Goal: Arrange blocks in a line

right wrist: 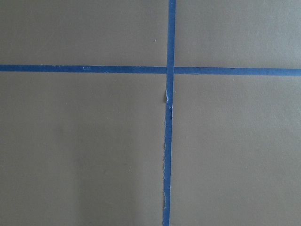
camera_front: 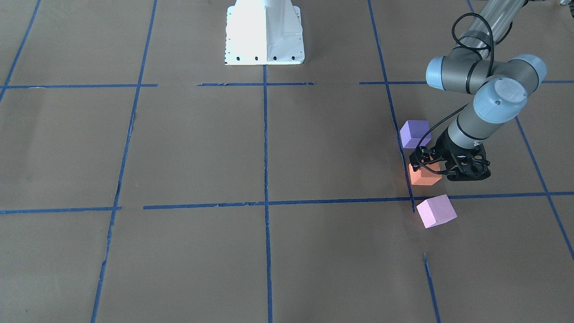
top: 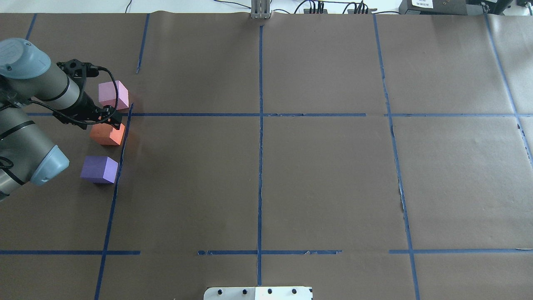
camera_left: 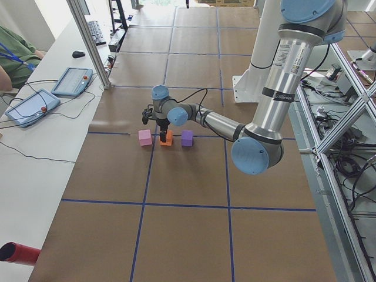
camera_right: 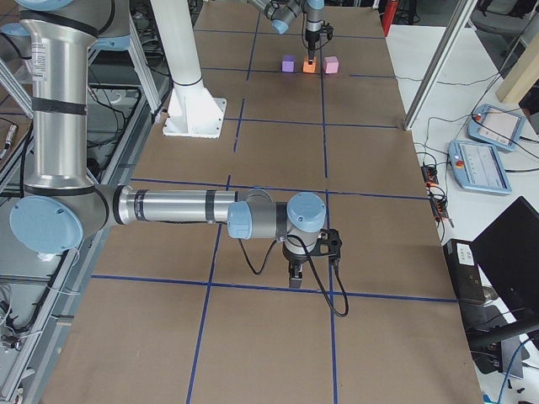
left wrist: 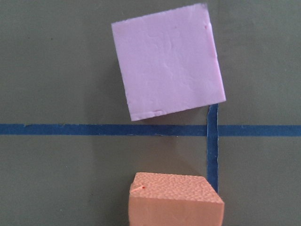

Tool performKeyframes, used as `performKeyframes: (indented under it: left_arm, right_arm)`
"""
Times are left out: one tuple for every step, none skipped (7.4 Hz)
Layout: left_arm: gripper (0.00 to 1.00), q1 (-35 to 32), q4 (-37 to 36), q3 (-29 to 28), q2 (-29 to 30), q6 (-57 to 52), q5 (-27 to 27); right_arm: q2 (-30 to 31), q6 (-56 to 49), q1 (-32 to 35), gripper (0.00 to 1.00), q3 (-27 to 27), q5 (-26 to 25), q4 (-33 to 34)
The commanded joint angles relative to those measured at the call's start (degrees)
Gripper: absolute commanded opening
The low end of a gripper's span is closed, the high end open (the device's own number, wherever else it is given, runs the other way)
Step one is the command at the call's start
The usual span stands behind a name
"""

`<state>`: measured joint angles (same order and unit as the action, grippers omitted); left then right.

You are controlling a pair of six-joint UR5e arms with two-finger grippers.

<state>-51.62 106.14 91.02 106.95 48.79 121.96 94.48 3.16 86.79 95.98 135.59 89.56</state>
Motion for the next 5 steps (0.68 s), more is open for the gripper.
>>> performKeyframes:
  left_arm:
    - [1.0, -2.32, -1.45, 3.96, 0.36, -0.01, 0.03]
    - [1.0, -5.56, -2.59, 6.52, 0.45, -3.32, 0.12]
    - [1.0, -6.2, -7.22, 11.33, 0.1, -6.48, 0.12]
    - [1.0, -10.3, -14.57, 15.55, 0.71, -11.65, 0.12]
    - [1.0, -16.69, -22.04, 17.68, 2.1, -18.49, 0.12]
  right_arm:
    - [0.0, 0.0, 0.04, 1.0, 0.0, 0.02, 0.0]
    - [0.0, 0.0, 0.04, 1.0, 0.0, 0.02, 0.0]
    - [0.0, 0.0, 0.04, 1.0, 0.0, 0.02, 0.0]
    - [0.0, 0.0, 0.04, 1.0, -0.09, 0.02, 0.0]
    - [-0.09, 0.0, 0.04, 1.0, 0.0, 0.02, 0.0]
